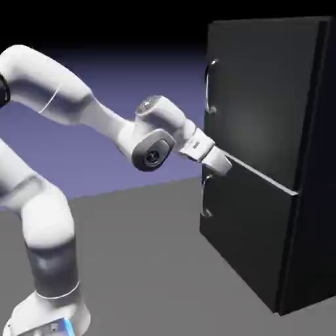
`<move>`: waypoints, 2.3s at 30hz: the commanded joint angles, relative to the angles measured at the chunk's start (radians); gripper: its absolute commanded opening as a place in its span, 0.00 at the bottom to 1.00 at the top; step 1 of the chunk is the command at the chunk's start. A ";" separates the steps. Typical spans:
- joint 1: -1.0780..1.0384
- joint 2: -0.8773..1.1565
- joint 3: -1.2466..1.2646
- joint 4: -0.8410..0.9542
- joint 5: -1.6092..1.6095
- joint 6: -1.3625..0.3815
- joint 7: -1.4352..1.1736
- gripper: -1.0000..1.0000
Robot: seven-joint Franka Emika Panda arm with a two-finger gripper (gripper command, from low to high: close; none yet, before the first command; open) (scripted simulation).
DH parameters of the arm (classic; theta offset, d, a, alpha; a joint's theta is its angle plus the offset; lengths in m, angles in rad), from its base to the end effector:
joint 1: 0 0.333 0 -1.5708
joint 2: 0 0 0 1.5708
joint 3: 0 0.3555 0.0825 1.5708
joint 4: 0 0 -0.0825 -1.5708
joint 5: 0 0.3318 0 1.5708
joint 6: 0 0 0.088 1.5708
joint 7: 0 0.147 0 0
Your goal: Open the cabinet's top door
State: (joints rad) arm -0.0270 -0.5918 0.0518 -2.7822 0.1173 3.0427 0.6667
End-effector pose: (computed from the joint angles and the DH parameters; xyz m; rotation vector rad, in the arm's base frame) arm 0.3566 0.0025 0.5176 -2.4298 0.9551 -1.1004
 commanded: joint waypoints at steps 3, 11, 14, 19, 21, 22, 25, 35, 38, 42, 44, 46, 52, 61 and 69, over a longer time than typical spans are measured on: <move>-0.043 -0.024 0.058 0.031 0.131 0.006 -0.083 0.50; -0.159 -0.089 0.211 0.113 0.479 0.023 -0.303 0.50; -0.203 -0.113 0.269 0.144 0.609 0.029 -0.385 0.50; -0.275 -0.153 0.365 0.196 0.827 0.040 -0.523 0.50; -0.304 -0.170 0.403 0.216 0.914 0.044 -0.578 0.50; -0.318 -0.178 0.422 0.227 0.957 0.046 -0.606 0.50; -0.362 -0.202 0.480 0.258 1.087 0.053 -0.688 0.50; -0.506 -0.283 0.672 0.361 1.522 0.074 -0.964 0.50; -0.550 -0.307 0.729 0.391 1.653 0.080 -1.046 0.50; -0.608 -0.339 0.806 0.433 1.827 0.088 -1.156 0.50; -0.636 -0.355 0.844 0.453 1.914 0.093 -1.211 0.50; -0.665 -0.371 0.883 0.474 2.001 0.097 -1.266 0.50; -0.752 -0.420 0.998 0.536 2.262 0.109 -1.432 0.50; -0.966 -0.410 1.124 0.668 2.382 0.061 -1.490 0.50; -0.749 -0.438 0.972 0.481 2.345 -0.063 -1.523 0.00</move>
State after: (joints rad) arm -0.7758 -1.0299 1.0235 -2.3014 2.4623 2.9787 -0.8566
